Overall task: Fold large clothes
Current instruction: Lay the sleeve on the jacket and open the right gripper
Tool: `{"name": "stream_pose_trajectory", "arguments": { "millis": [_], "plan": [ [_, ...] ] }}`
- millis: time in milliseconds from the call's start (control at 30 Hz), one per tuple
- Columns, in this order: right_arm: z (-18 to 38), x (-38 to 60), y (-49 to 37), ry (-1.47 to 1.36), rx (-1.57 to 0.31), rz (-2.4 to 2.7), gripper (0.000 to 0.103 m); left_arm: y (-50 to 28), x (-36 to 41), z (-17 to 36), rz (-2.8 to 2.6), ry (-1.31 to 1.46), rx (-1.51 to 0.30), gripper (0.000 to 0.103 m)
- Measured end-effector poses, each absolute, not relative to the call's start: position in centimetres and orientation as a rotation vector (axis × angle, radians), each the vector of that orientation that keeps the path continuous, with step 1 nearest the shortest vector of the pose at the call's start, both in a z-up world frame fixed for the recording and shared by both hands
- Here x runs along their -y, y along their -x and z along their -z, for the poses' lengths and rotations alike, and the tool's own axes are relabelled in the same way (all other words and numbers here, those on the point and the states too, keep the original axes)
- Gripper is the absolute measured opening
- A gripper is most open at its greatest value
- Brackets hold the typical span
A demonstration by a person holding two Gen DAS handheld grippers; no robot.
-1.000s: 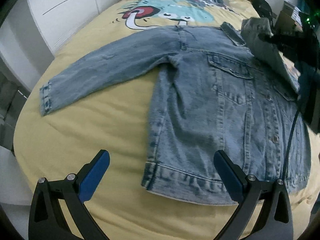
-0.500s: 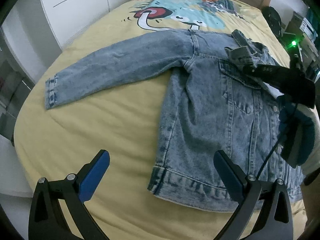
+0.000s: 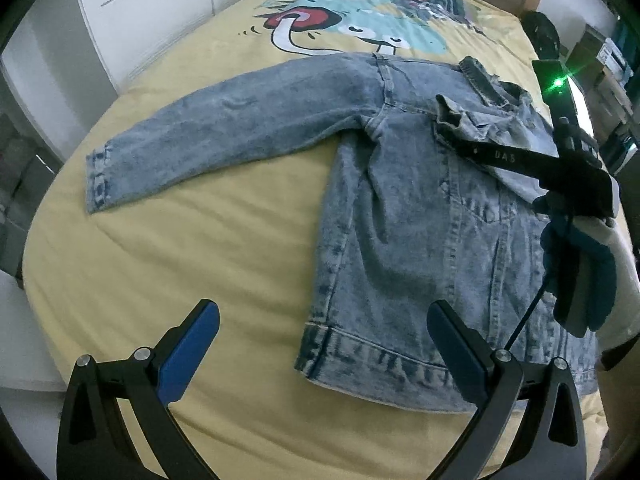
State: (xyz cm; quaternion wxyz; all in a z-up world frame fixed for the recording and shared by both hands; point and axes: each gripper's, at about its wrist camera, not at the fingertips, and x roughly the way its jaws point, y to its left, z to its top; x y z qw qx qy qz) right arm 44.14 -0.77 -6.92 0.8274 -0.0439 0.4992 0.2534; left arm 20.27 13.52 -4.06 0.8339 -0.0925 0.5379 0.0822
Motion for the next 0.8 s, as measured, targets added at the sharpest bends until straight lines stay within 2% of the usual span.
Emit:
{"name": "stream_pose_trajectory", "arguments": {
  "millis": [300, 600, 700, 800],
  "plan": [
    [3.8, 6.5, -43.5, 0.114, -0.973, -0.425, 0.055, -20.1, -14.7, 3.4, -0.166, 0.257, -1.108, 0.102],
    [7.5, 18.7, -45.6, 0.083, -1.038, -0.034, 0.058, -20.7, -15.7, 4.4, -0.196, 0.253, -1.133, 0.102],
    [9.0, 19.5, -45.3, 0.061, -1.062, -0.006, 0.063, -20.9, -15.8, 4.7, -0.200, 0.244, -1.129, 0.102],
    [9.2, 18.7, -44.9, 0.076, -1.049, -0.008, 0.065, -21.1, -15.9, 4.9, -0.218, 0.223, -1.116, 0.102]
  ]
}}
